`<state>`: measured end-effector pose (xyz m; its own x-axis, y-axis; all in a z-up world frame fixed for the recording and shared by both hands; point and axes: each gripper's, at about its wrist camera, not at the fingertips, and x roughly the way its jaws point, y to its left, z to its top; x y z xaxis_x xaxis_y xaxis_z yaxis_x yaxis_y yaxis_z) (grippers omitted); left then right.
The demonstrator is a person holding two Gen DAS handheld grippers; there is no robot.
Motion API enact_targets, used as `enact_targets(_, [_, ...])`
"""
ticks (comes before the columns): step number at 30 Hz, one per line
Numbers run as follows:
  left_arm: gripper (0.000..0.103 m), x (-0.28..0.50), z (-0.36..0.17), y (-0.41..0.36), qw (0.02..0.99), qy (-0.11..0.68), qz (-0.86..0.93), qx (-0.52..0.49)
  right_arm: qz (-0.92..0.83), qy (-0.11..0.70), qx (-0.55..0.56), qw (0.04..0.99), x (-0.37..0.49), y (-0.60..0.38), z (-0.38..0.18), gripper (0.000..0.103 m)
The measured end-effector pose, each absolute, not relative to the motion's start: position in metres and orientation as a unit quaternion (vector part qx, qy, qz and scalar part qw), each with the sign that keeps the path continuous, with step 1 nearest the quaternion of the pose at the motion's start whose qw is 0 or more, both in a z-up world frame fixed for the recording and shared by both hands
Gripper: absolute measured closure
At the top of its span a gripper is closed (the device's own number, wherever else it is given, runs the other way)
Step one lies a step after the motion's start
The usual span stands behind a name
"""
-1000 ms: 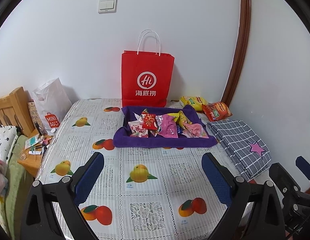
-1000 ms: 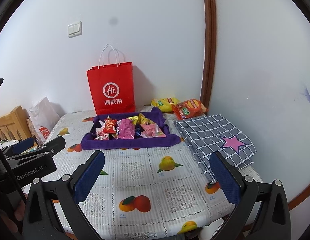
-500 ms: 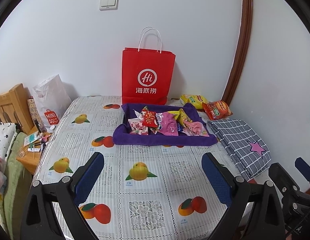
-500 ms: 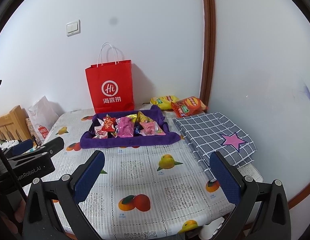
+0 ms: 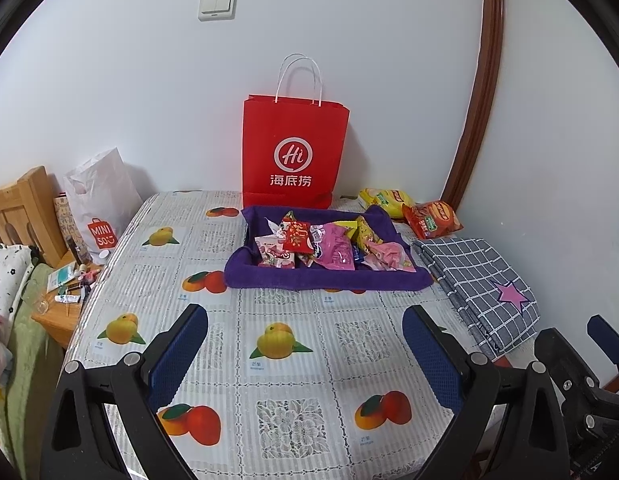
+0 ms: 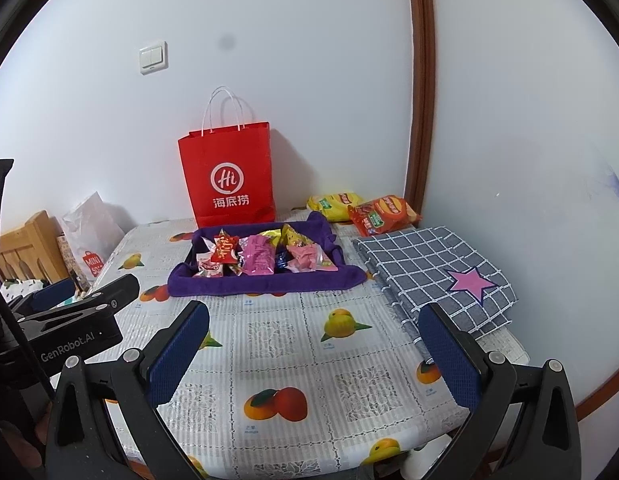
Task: Organize snacks
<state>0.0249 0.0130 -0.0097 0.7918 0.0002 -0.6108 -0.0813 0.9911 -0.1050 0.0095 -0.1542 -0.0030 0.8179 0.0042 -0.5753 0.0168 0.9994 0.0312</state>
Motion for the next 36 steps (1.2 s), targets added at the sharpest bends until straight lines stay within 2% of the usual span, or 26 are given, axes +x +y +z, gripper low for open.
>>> enact_targets(36, [0.004,0.02,-0.015,0.026,0.941,0.329,0.023,-0.078,0.014,0.311,0.001,0.95,0.011,-0.134,-0.005,0.0])
